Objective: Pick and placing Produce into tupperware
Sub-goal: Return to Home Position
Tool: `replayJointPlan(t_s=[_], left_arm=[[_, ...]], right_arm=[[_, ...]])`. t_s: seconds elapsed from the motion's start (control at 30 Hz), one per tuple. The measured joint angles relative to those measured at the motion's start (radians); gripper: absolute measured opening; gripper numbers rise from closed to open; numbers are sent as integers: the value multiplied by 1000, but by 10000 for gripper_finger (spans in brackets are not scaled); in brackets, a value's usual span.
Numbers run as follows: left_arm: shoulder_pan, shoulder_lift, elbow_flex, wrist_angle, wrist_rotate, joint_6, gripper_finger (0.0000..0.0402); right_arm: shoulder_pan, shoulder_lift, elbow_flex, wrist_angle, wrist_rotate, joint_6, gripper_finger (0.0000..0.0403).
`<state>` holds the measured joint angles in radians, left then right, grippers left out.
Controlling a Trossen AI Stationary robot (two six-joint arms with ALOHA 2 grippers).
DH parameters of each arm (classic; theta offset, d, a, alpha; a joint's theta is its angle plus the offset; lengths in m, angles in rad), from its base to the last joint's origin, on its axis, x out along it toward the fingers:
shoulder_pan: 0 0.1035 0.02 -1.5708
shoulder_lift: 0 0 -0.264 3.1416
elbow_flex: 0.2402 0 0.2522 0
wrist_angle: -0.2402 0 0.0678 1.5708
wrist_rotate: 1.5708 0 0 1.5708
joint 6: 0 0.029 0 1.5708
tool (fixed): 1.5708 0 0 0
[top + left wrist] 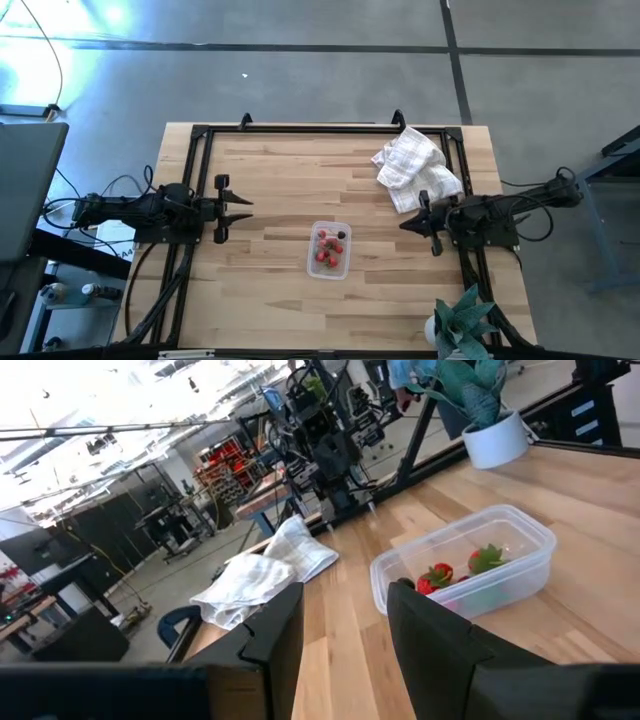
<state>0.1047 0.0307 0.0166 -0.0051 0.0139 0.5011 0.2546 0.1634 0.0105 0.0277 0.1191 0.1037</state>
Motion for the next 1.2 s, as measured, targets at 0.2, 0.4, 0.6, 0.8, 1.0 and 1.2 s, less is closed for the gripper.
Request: replayJointPlan(t_s=[0.2,0.4,0.6,0.8,1.0,1.2], left_arm=[[0,0,0,0,0,0,136],[0,0,0,0,0,0,136],[0,0,0,0,0,0,136],[0,0,0,0,0,0,136],[0,0,0,0,0,-1,136],[0,0,0,0,0,-1,136]], right_arm=[[0,32,0,5,26,0,0],[0,33,0,5,25,0,0],[0,33,0,5,25,0,0],[0,33,0,5,25,0,0],[0,33,0,5,23,0,0],[0,33,0,5,22,0,0]])
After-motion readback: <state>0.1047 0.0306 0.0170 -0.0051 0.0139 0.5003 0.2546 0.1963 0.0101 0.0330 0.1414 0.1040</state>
